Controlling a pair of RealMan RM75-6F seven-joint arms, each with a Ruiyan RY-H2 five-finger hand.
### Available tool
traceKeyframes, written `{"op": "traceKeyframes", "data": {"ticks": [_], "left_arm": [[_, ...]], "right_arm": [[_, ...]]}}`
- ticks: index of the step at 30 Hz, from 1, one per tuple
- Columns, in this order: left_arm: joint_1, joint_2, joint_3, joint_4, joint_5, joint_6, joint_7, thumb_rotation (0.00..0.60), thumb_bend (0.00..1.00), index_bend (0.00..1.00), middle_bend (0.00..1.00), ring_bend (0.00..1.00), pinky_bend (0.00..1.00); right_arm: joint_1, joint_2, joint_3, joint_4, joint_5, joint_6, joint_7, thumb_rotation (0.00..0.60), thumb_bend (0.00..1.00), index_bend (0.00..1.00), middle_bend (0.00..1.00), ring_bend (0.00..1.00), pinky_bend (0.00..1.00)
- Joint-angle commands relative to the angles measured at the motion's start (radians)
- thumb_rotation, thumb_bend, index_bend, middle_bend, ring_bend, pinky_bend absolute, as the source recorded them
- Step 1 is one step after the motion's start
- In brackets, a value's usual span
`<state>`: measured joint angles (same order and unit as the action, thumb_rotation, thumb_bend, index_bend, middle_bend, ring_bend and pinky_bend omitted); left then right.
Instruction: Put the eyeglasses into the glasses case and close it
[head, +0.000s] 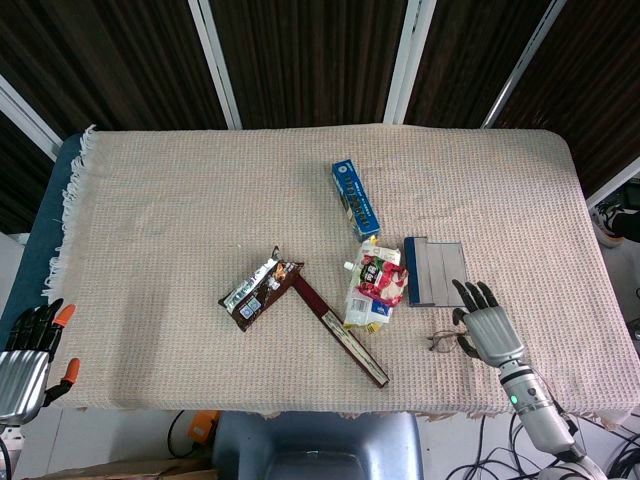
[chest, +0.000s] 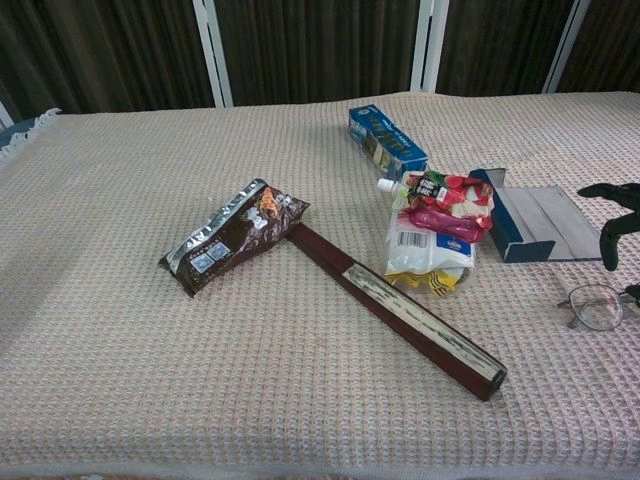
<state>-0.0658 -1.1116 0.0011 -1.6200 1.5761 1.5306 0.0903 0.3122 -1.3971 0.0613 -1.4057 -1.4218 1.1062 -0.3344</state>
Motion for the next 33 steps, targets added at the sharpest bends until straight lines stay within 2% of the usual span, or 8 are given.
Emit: {"op": "traceKeyframes", "data": {"ticks": [1,13,33], "left_arm": [[0.001,0.0,0.0,0.0,-0.001,0.001,0.0,0.6,0.41,0.0,0.0,0.0,0.0],[-0.001,-0.005,-0.001,-0.004,-0.001,-0.005,0.014,0.6,0.41,0.0,0.0,0.0,0.0],[0.0,-0.003,-0.005,-0.004,-0.002,-0.002,0.007,0.6,0.41,0.0,0.0,0.0,0.0]], "right_arm": [[0.0,-0.001,-0.003,0.01,0.006,0.001,0.008,0.6,0.48,0.61,0.06,0.0,0.0],[0.02,0.0,-0.025,0.037,0.014,-0.031,0.023,0.6,0.48,0.61,0.06,0.0,0.0],[0.037,-0.009,-0.037,0.043,0.036,-0.041,0.0,0.6,0.56,0.68,0.09,0.0,0.0]]}}
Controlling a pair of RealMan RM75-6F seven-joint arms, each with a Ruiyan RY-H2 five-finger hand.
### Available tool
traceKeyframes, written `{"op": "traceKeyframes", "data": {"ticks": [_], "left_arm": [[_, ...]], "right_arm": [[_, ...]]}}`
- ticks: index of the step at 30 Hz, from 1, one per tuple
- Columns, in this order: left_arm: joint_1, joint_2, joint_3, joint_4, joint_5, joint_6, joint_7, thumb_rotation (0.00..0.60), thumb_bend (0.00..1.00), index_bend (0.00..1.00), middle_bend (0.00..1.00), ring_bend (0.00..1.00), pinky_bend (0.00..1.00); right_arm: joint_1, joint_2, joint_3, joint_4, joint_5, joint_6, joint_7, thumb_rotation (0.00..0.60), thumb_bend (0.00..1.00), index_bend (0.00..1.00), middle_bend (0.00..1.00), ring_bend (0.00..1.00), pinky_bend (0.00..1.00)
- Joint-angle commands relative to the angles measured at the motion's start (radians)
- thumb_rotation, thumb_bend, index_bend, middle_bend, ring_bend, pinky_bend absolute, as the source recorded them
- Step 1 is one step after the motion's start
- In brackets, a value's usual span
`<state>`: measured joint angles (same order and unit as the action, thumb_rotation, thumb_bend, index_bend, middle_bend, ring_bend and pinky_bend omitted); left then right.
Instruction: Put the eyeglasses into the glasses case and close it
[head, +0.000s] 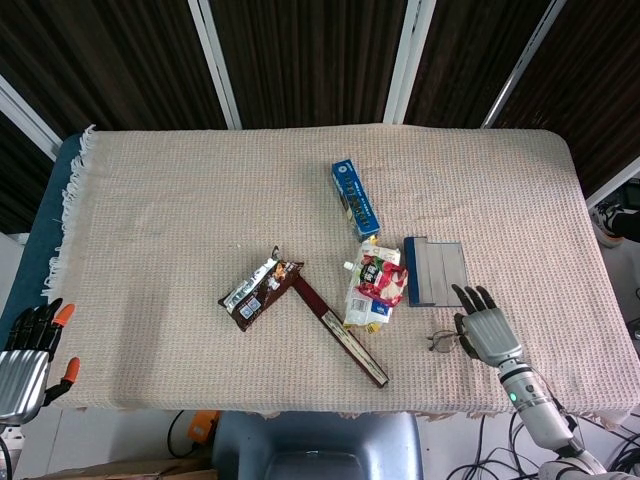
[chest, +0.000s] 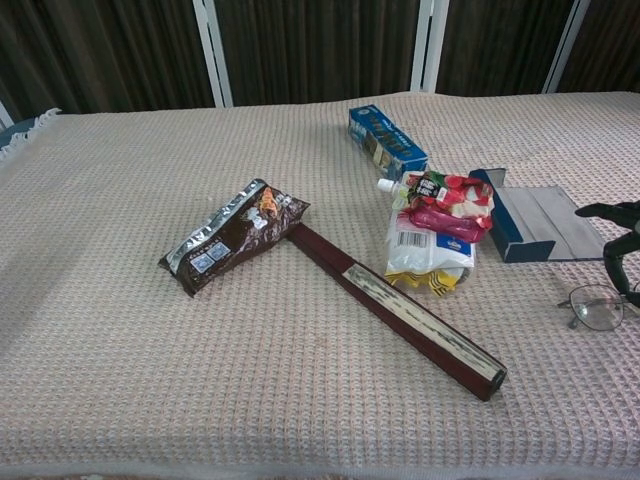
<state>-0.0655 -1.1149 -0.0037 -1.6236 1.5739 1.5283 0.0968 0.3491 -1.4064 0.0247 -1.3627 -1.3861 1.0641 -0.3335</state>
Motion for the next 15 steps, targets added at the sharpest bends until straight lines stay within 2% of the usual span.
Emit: {"op": "traceKeyframes", "data": {"ticks": [1,15], "left_arm": [[0.0,0.0,0.0,0.0,0.0,0.0,0.0,0.6,0.41,0.0,0.0,0.0,0.0],[0.001,0.001,-0.002,0.0,-0.001,0.001,-0.003,0.6,0.41,0.0,0.0,0.0,0.0]], "right_arm": [[0.001,0.0,-0.001,0.0,0.001,0.001,-0.002,0.6,0.56,0.68,0.1,0.0,0.0],[0.015,0.004,-0.002,-0.004,-0.004,0.017,-0.051,0.6,0.59,0.72,0.1,0.0,0.0]]}}
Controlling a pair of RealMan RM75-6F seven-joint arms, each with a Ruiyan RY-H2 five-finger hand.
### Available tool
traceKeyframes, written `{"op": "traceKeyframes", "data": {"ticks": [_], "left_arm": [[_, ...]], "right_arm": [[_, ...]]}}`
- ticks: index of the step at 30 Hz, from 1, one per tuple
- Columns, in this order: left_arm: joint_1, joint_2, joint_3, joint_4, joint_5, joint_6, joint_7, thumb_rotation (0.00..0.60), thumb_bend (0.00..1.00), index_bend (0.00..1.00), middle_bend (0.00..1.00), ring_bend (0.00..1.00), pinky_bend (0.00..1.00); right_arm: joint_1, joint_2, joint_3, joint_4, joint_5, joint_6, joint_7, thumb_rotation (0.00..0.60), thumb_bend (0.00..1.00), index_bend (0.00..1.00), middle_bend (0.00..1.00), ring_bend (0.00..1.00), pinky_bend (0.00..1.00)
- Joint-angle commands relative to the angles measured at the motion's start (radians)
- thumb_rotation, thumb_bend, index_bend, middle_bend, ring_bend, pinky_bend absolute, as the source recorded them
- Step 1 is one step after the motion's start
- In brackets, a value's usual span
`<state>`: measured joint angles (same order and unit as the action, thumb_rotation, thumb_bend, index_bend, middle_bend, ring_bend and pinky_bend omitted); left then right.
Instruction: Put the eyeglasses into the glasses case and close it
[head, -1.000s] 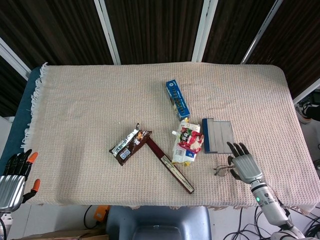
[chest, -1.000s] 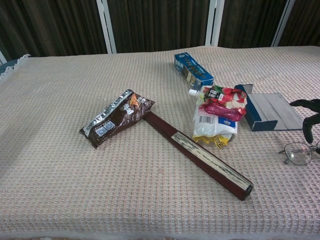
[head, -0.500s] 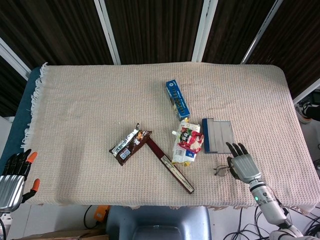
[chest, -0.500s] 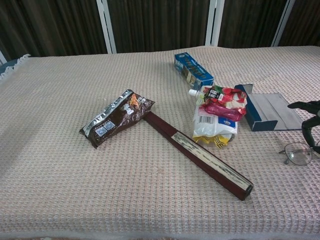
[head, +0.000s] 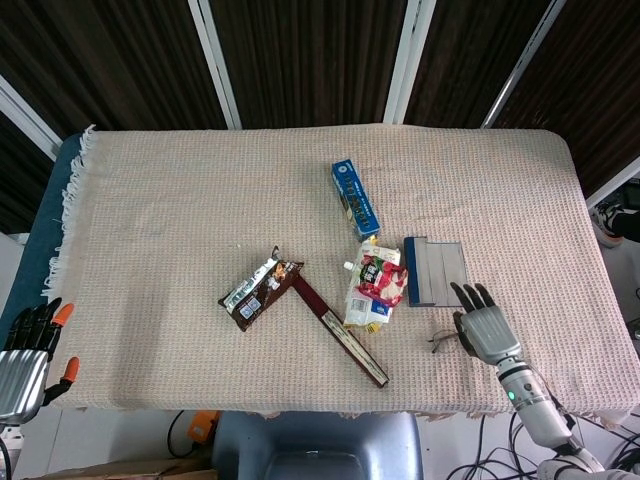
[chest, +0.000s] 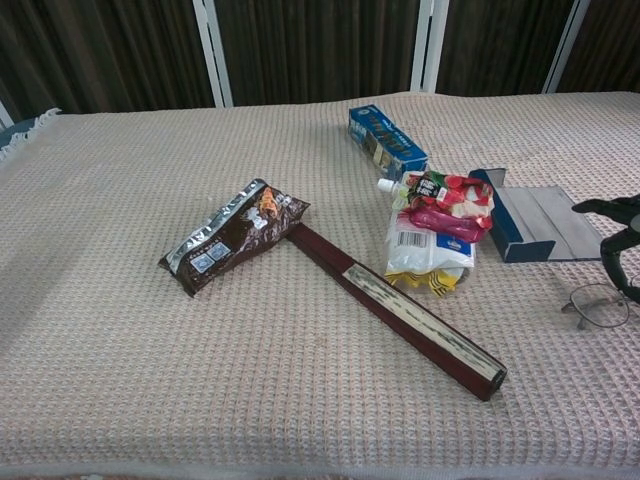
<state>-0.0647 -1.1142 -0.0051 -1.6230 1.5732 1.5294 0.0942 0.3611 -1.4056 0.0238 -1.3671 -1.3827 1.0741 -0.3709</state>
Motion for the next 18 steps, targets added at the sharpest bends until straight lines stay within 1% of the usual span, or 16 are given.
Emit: {"op": "traceKeyframes", "data": {"ticks": [1,6,10,13,15,17,18], "left_arm": [[0.0,0.0,0.0,0.0,0.0,0.0,0.0,0.6,0.41,0.0,0.0,0.0,0.0],[0.0,0.0,-0.001,-0.001,0.0,0.001,0.002,0.6,0.41,0.0,0.0,0.0,0.0],[0.0,-0.002,-0.002,-0.001,-0.002,0.0,0.005,0.6,0.41,0.0,0.0,0.0,0.0],[0.0,-0.002,-0.002,-0.002,-0.003,-0.001,0.006,0.6,0.41,0.0,0.0,0.0,0.0],[-0.001,-0.004,-0.003,-0.002,-0.006,-0.003,0.01,0.6,0.41,0.0,0.0,0.0,0.0],[-0.002,-0.006,-0.004,-0.003,-0.009,-0.006,0.017,0.6,0.41,0.0,0.0,0.0,0.0],[-0.005,-0.01,-0.004,-0.004,-0.012,-0.013,0.028,0.6,0.41,0.0,0.0,0.0,0.0]], "right_arm": [[0.005,0.006,-0.002,-0.001,-0.013,0.012,-0.028,0.6,0.59,0.72,0.1,0.0,0.0],[0.012,0.028,0.007,-0.004,-0.039,0.052,-0.077,0.6,0.59,0.73,0.11,0.0,0.0],[0.023,0.04,0.011,0.032,-0.08,0.088,-0.1,0.6,0.59,0.75,0.13,0.0,0.0],[0.025,0.04,0.011,0.04,-0.086,0.091,-0.099,0.6,0.59,0.75,0.13,0.0,0.0],[0.033,0.042,0.015,0.072,-0.105,0.105,-0.108,0.6,0.59,0.75,0.14,0.0,0.0],[0.048,0.038,0.02,0.135,-0.141,0.128,-0.109,0.6,0.59,0.75,0.14,0.0,0.0],[0.073,0.035,0.03,0.218,-0.179,0.149,-0.124,0.6,0.59,0.75,0.14,0.0,0.0]]}}
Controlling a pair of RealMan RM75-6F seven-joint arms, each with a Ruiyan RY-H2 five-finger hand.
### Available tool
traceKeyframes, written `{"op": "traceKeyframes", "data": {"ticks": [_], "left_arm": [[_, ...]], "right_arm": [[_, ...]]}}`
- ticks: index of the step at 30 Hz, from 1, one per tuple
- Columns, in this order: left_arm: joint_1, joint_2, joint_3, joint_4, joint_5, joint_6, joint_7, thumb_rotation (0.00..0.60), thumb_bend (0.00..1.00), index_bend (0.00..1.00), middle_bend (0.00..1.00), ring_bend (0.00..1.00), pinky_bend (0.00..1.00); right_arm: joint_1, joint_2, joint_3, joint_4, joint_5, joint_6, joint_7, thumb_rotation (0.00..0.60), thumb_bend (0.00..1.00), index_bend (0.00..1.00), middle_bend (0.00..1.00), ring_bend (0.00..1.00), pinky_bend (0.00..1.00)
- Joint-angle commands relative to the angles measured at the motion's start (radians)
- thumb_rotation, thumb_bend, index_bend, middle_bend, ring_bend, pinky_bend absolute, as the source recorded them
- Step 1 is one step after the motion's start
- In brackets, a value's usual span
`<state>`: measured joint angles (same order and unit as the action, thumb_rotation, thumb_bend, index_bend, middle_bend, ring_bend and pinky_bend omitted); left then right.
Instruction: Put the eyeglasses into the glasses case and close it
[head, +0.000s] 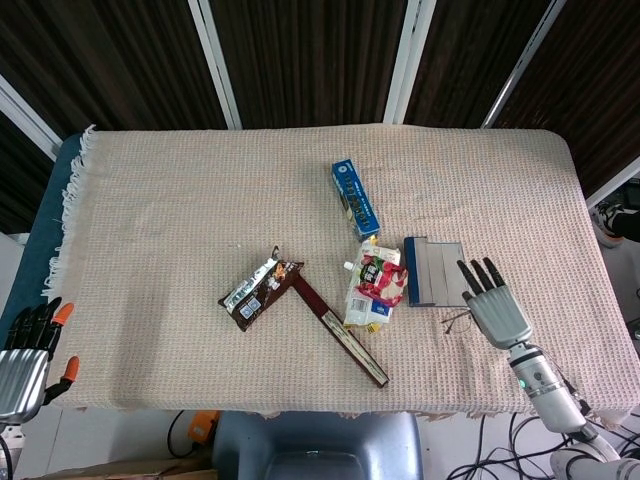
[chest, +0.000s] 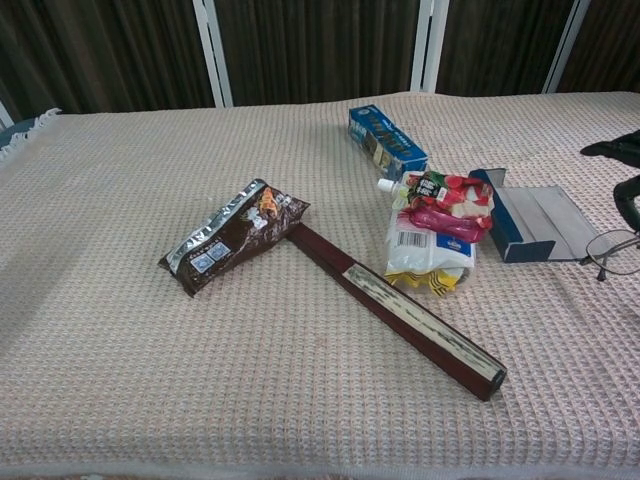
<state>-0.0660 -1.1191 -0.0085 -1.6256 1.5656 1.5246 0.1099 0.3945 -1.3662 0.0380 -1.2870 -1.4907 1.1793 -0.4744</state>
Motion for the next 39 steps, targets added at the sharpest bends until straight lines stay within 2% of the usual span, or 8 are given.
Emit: {"op": "traceKeyframes", "data": {"ticks": [1,8,17,29,39], "left_arm": [[-0.006,-0.008,-0.003,-0.003,-0.008,-0.013,0.022,0.6,0.41,0.0,0.0,0.0,0.0],[-0.017,-0.025,-0.008,-0.011,-0.027,-0.035,0.072,0.6,0.41,0.0,0.0,0.0,0.0],[-0.031,-0.038,-0.013,-0.017,-0.048,-0.062,0.109,0.6,0.41,0.0,0.0,0.0,0.0],[-0.034,-0.036,-0.015,-0.018,-0.056,-0.064,0.107,0.6,0.41,0.0,0.0,0.0,0.0],[-0.035,-0.032,-0.012,-0.02,-0.055,-0.065,0.101,0.6,0.41,0.0,0.0,0.0,0.0]], "right_arm": [[0.058,-0.014,0.015,0.194,-0.095,0.045,-0.004,0.6,0.59,0.75,0.14,0.0,0.0],[0.16,-0.114,-0.015,0.51,-0.209,0.047,0.148,0.6,0.59,0.75,0.14,0.0,0.0],[0.264,-0.253,-0.09,0.779,-0.318,0.049,0.255,0.6,0.59,0.74,0.14,0.0,0.0],[0.335,-0.343,-0.19,0.962,-0.407,0.109,0.396,0.6,0.59,0.73,0.14,0.0,0.0],[0.354,-0.395,-0.214,1.025,-0.404,0.105,0.398,0.6,0.59,0.71,0.14,0.0,0.0]]}}
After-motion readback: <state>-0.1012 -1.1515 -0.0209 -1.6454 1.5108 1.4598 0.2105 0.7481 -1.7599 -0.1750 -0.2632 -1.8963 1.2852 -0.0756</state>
